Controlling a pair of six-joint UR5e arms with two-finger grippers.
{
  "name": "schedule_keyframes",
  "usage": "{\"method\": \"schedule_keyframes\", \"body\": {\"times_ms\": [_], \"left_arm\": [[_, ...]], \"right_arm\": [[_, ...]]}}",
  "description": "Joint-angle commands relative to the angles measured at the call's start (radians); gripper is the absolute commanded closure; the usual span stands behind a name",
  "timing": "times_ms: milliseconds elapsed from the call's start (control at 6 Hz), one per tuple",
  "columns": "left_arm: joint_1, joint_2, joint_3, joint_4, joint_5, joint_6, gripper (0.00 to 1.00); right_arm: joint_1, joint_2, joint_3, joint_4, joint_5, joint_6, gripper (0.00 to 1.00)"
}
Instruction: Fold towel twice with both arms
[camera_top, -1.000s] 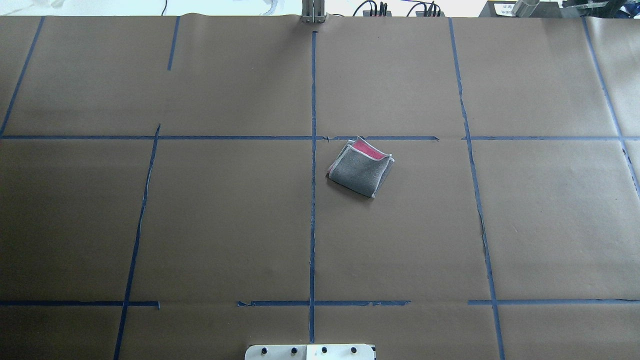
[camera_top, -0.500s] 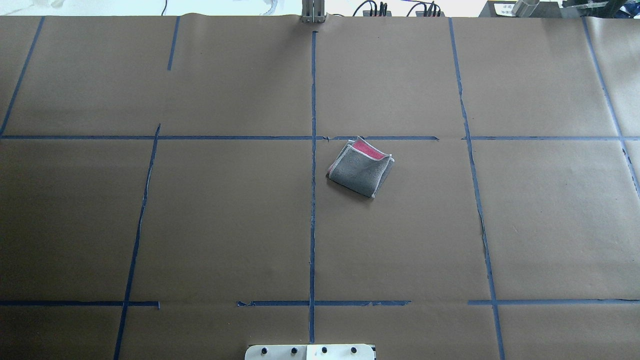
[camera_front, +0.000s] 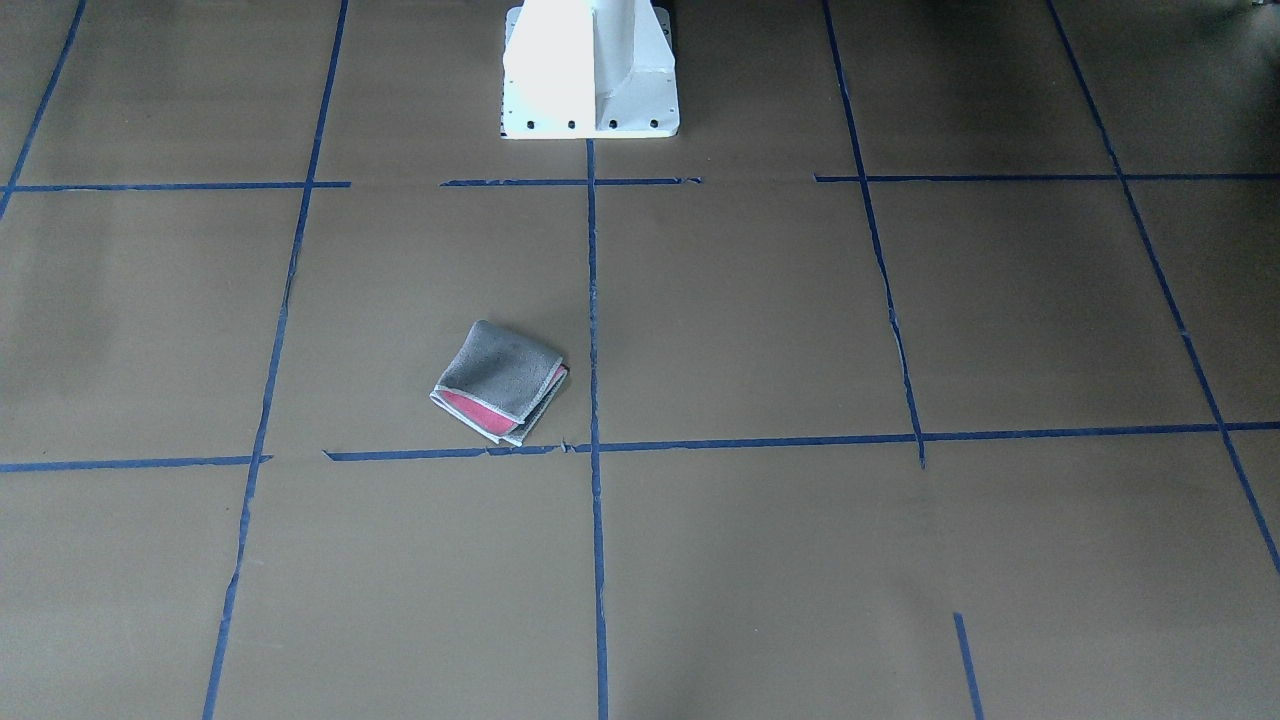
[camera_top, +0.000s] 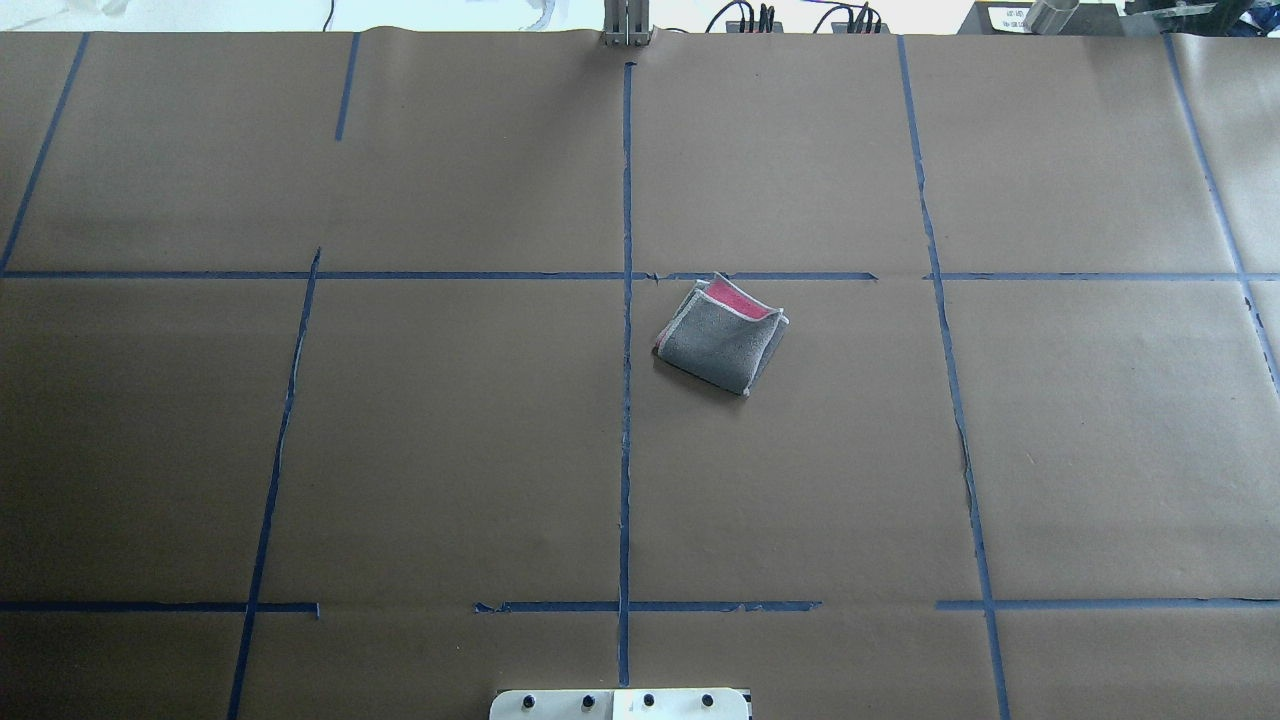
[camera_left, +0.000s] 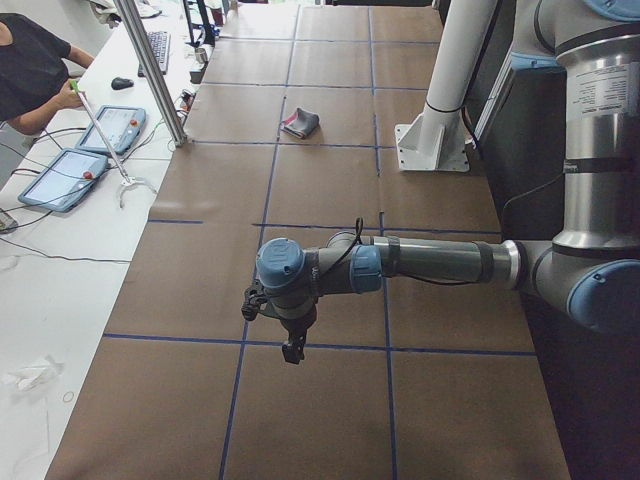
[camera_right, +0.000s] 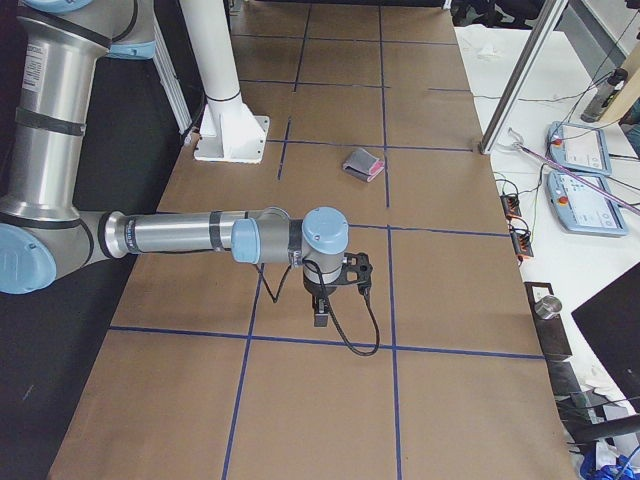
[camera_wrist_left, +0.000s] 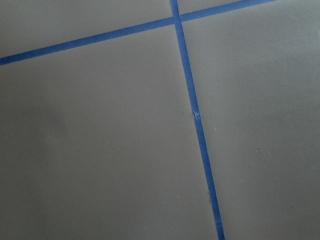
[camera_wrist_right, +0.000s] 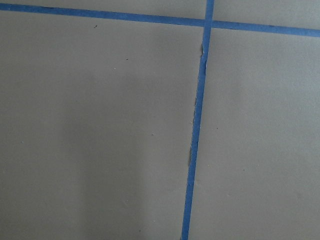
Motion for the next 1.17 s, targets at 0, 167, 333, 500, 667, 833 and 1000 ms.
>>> {"method": "schedule_keyframes", "body": {"times_ms": [0,167,333,500,667,833,1000], "left_arm": [[0.001,-0.001,0.005,-0.051,-0.057,-0.132,0.0],[0.001,-0.001,0.009,-0.106,-0.052,-0.195,0.0],[0.002,-0.001,0.003,-0.115,-0.048,-0.21,0.0],[0.002,-0.001,0.0,-0.115,-0.048,-0.207,0.0],[0.001,-0.001,0.002,-0.118,-0.061,-0.201,0.0],[0.004,-0.001,-0.006,-0.116,-0.058,-0.201,0.0],[0.004,0.011,-0.007,-0.153,-0.059,-0.201,0.0]], "right_arm": [[-0.001,-0.013,0.018,-0.002,0.0,0.0,0.0],[-0.005,-0.013,0.014,-0.004,-0.005,0.0,0.0],[-0.005,-0.015,0.015,-0.005,-0.003,0.001,0.0],[-0.008,-0.013,0.014,-0.006,-0.005,0.001,0.0],[-0.011,-0.013,0.009,-0.007,-0.006,0.001,0.0],[-0.013,-0.012,0.009,-0.006,-0.009,0.003,0.0],[-0.013,-0.012,0.009,-0.006,-0.009,0.003,0.0]]}}
